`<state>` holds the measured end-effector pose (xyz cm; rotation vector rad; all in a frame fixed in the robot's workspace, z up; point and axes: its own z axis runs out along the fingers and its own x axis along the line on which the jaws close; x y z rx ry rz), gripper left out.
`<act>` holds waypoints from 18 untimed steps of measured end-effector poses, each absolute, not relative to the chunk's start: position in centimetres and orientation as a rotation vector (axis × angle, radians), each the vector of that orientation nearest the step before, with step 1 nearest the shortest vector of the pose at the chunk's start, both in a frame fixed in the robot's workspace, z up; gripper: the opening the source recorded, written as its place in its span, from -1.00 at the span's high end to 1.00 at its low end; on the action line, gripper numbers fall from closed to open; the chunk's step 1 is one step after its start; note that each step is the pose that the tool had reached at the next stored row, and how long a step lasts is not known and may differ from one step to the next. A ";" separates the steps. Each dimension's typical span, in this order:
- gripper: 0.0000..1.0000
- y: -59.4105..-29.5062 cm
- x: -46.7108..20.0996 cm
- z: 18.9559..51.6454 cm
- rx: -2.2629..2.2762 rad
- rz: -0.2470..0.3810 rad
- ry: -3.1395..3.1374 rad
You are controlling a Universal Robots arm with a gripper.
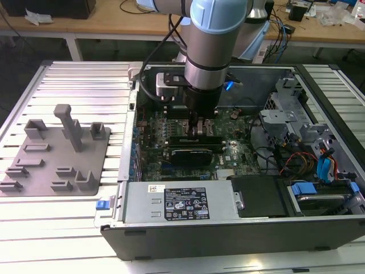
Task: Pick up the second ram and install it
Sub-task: 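Insert the second ram into the second slot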
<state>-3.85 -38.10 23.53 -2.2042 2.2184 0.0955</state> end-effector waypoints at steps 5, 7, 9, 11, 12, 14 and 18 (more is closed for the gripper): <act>0.81 -38.1 -3.9 23.5 -2.204 0.095 2.218; 0.81 -38.1 -3.8 23.5 -2.204 0.096 2.218; 0.81 -38.1 -3.8 23.5 -2.204 0.095 2.218; 0.81 -38.1 -3.8 23.3 -2.204 0.095 2.218; 0.81 -38.1 -3.8 23.3 -2.204 0.095 2.218; 0.81 -38.1 -3.8 23.1 -2.204 0.094 2.218; 0.81 -38.1 -3.9 22.8 -2.204 0.093 2.217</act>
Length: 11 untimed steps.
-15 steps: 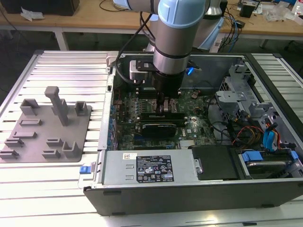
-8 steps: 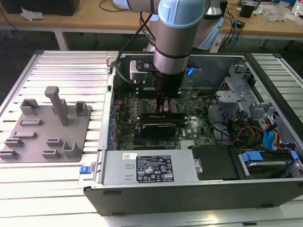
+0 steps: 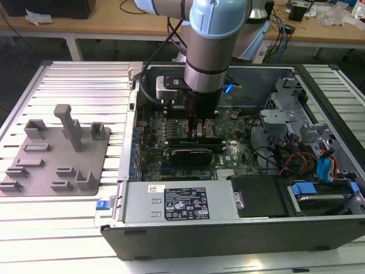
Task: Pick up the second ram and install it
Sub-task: 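Insert the second ram into the second slot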
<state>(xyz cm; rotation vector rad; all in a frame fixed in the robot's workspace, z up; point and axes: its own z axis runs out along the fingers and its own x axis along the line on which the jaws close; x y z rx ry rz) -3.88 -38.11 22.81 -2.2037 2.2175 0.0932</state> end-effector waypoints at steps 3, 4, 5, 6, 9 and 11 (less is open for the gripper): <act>0.81 -38.1 -3.9 22.7 -2.203 0.093 2.218; 0.81 -38.1 -3.9 22.6 -2.203 0.093 2.218; 0.81 -38.1 -3.9 22.6 -2.203 0.093 2.217; 0.81 -38.1 -3.9 22.6 -2.203 0.093 2.218; 0.66 -38.1 -3.9 22.6 -2.203 0.094 2.217; 0.53 -38.1 -3.9 22.6 -2.203 0.094 2.217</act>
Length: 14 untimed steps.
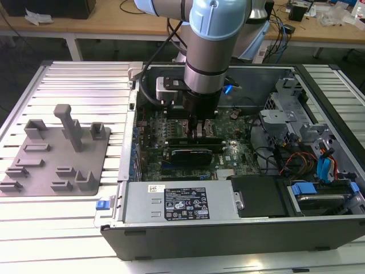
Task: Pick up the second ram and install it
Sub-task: 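Insert the second ram into the second slot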
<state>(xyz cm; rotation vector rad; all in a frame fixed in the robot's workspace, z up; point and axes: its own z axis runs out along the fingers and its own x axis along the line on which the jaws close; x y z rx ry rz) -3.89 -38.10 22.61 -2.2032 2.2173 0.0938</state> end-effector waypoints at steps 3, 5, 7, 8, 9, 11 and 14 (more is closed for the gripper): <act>0.53 -38.1 -3.9 23.0 -2.203 0.094 2.217; 0.53 -38.1 -3.9 23.6 -2.203 0.094 2.217; 0.53 -38.0 -3.9 24.7 -2.203 0.094 2.217; 0.53 -38.0 -3.9 24.7 -2.203 0.094 2.217; 0.53 -38.0 -3.8 24.7 -2.203 0.094 2.217; 0.53 -38.0 -3.4 24.8 -2.203 0.094 2.217; 0.53 -38.0 -2.6 24.7 -2.203 0.094 2.217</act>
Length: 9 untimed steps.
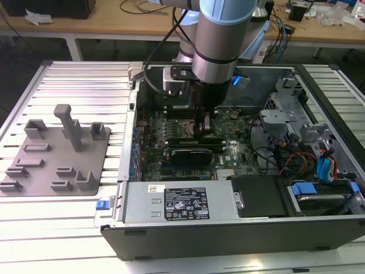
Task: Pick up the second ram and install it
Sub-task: 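Insert the second ram into the second slot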
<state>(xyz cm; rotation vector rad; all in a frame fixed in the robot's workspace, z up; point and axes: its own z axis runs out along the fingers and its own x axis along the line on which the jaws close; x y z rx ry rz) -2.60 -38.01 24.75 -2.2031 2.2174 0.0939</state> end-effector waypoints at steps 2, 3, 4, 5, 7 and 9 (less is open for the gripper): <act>0.55 -38.0 -2.6 24.7 -2.203 0.094 2.217; 0.55 -38.0 -2.6 24.7 -2.203 0.094 2.217; 0.69 -38.0 -2.6 24.7 -2.203 0.094 2.217; 0.83 -38.0 -2.6 24.7 -2.203 0.094 2.217; 0.84 -38.0 -2.6 24.7 -2.203 0.094 2.217; 0.84 -38.0 -2.6 24.8 -2.203 0.094 2.217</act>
